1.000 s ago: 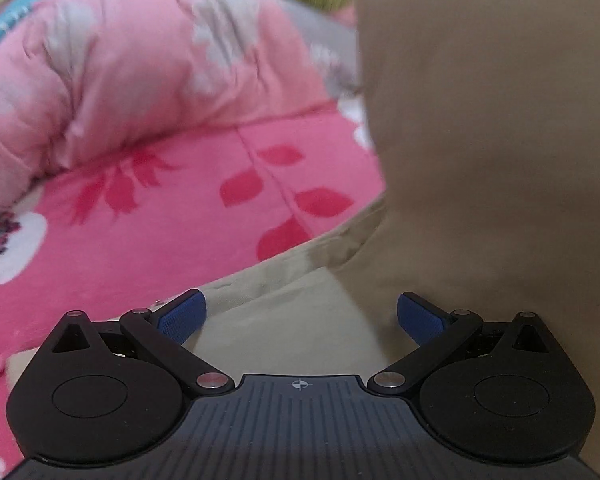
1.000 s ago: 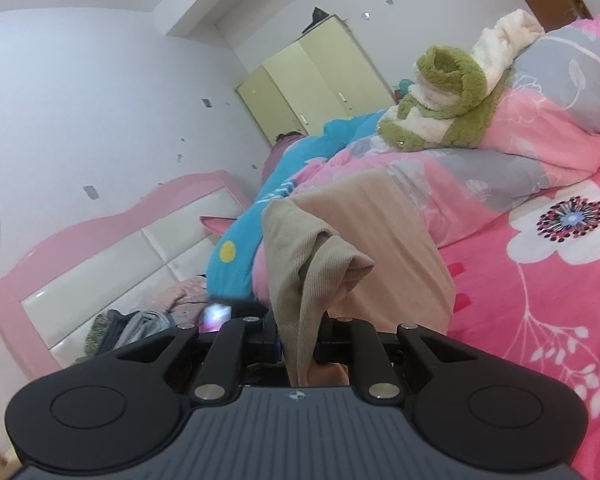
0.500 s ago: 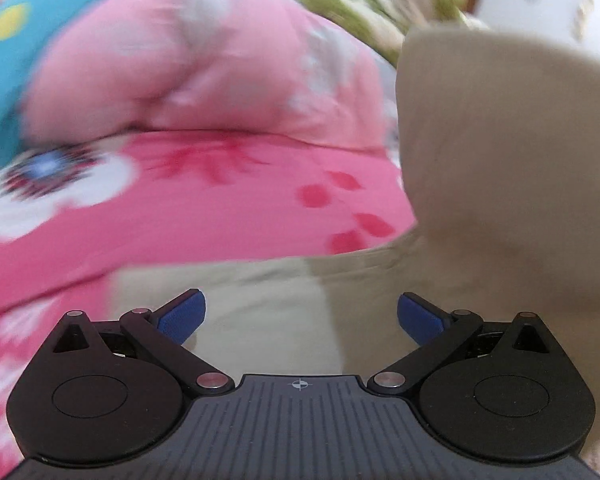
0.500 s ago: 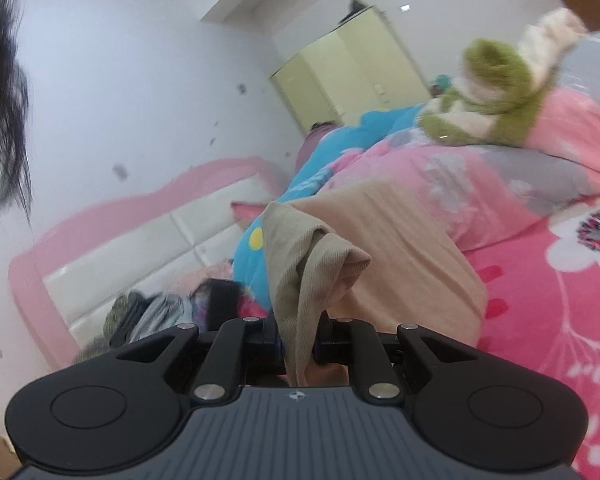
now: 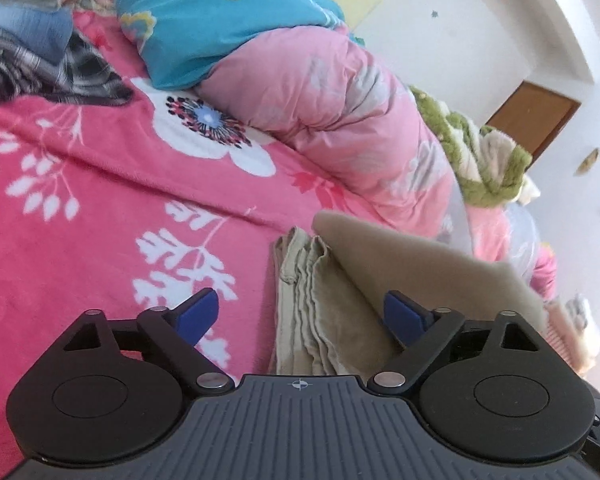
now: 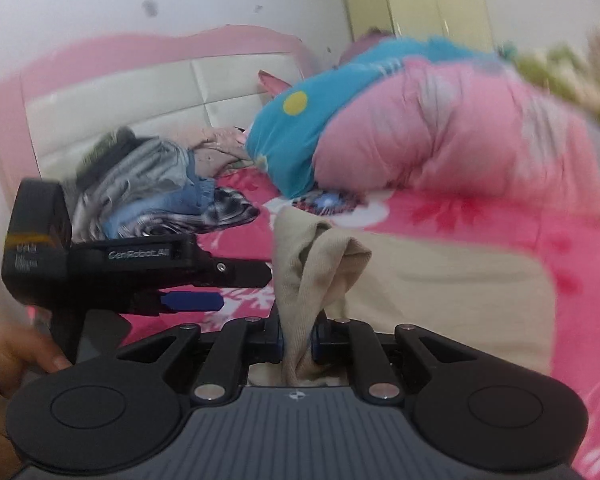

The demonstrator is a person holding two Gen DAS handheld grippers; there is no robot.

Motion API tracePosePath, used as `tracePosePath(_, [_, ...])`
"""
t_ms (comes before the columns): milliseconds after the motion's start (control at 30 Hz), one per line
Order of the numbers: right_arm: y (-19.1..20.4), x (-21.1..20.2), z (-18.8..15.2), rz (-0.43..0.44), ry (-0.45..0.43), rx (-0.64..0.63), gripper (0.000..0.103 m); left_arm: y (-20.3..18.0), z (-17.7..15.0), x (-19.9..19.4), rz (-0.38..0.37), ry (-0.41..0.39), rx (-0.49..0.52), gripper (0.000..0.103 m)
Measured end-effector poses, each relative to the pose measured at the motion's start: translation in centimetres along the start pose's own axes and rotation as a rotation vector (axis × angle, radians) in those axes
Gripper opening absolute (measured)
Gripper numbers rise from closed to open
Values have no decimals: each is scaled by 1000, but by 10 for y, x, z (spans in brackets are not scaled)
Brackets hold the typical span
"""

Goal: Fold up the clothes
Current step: 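Lift the gripped trousers edge with the right gripper and fold it over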

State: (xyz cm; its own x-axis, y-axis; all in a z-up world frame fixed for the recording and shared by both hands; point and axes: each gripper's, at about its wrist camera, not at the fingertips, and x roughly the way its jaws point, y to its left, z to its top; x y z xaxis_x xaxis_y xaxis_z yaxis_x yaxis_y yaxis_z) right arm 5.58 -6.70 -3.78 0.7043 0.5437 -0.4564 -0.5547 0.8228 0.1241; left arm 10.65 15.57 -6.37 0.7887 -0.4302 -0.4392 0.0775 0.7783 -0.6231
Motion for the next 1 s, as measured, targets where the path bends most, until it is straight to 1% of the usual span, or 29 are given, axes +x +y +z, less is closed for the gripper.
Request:
tracePosePath(67, [10,-4,5,-24,-11,-61,12,7,-2,2,-17,6,-31,79])
tracePosePath(167, [23,3,1,-43,18,-123,13,22,-5,6,-30,19,-89,71])
tracePosePath(233, [32,12,-3,-55,40,-170,13,30,-6,8,-35,22,-124,68])
tracePosePath(300, [43,19,-9,-79,55,-247,13,35,-5,7,-46,16,-149,66])
tracePosePath(433, [66,25,-23,-125,71,-408,13,39,-1,3,-68,-9,-186,68])
tracePosePath(533, [80,26,-34,-148,71,-513,13,38,3,0,-70,-21,-196,72])
tracePosePath(567, [84,26,-38,-156,70,-551,13,38,4,-1,-69,-25,-200,75])
tracePosePath(600, [88,26,-42,-163,68,-587,13,38,5,-3,-74,-32,-210,80])
tracePosePath(633, [91,25,-45,-169,65,-610,13,37,7,-6,-92,-42,-219,82])
tracePosePath(700, [95,22,-48,-171,65,-630,15,31,10,-12,-121,-65,-204,85])
tracePosePath(800, [102,13,-50,-148,59,-633,21,12,14,-18,-105,-88,-121,92])
tracePosePath(833, [103,10,-51,-136,57,-630,21,6,15,-20,-100,-95,-93,93])
tracePosePath(933, [94,-4,-50,-57,49,-524,24,-13,12,-18,-70,-91,-3,94])
tracePosePath(1000, [88,-13,-49,-4,44,-453,26,-26,6,-12,-19,-68,80,96])
